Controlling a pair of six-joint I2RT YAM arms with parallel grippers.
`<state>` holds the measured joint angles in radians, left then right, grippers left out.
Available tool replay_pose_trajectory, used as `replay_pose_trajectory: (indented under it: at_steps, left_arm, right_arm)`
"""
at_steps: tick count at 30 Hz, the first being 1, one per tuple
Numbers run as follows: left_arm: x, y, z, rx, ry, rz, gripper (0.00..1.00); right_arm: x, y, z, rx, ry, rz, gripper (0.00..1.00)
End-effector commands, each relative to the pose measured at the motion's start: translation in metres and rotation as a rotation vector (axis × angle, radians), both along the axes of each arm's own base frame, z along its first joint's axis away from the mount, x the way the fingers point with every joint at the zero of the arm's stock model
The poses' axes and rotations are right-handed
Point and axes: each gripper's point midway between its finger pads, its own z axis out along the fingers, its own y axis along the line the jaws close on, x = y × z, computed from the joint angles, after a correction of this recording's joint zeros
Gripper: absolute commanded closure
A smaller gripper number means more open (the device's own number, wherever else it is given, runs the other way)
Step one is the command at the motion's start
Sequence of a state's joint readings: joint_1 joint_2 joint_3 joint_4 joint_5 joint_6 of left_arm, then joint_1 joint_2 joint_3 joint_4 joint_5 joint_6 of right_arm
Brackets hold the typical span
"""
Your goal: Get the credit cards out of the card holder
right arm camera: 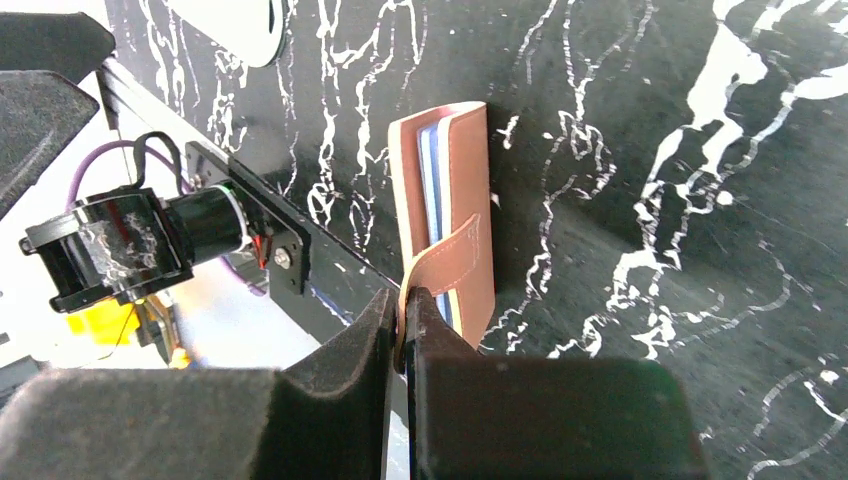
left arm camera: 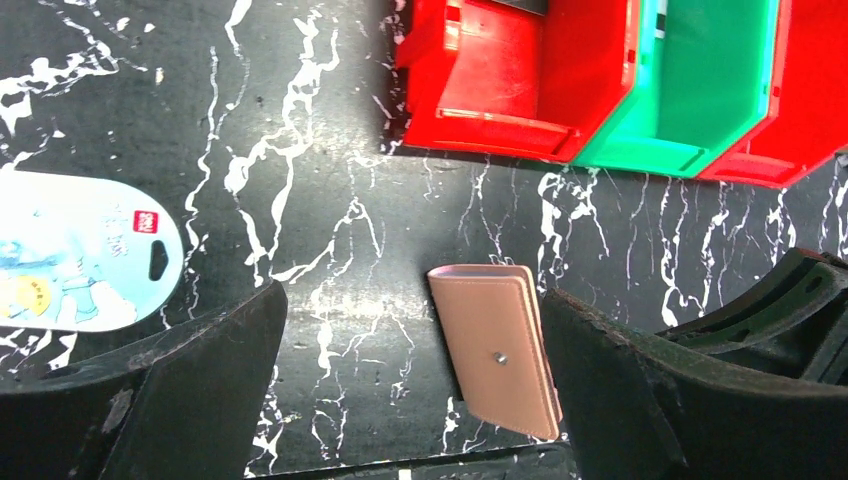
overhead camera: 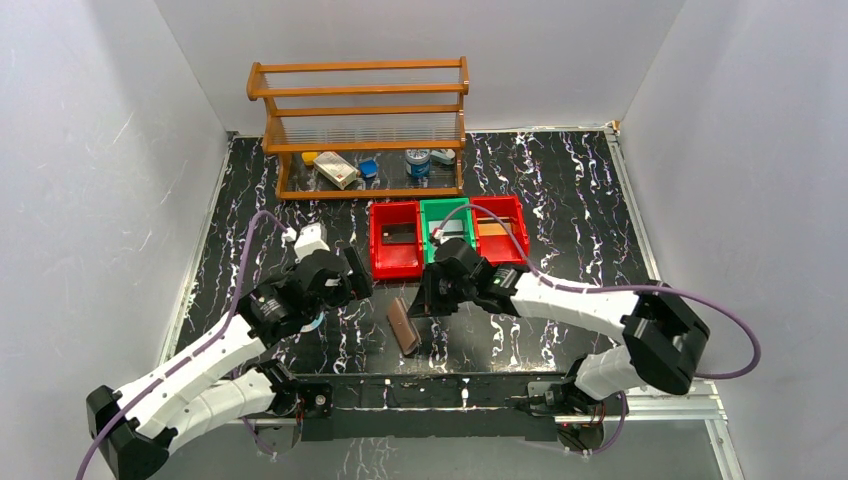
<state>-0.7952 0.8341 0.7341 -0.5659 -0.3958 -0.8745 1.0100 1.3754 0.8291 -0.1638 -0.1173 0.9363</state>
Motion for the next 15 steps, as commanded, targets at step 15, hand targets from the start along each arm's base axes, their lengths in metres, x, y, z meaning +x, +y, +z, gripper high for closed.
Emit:
replay_pose_trajectory:
  at_steps: [15]
  left_arm:
    - [0.002,0.022,0.003,0.068,-0.008,0.092,0.02]
  right_arm:
    - [0.032,0.022,0.042,0.065,-0.089,-0.076,0.94]
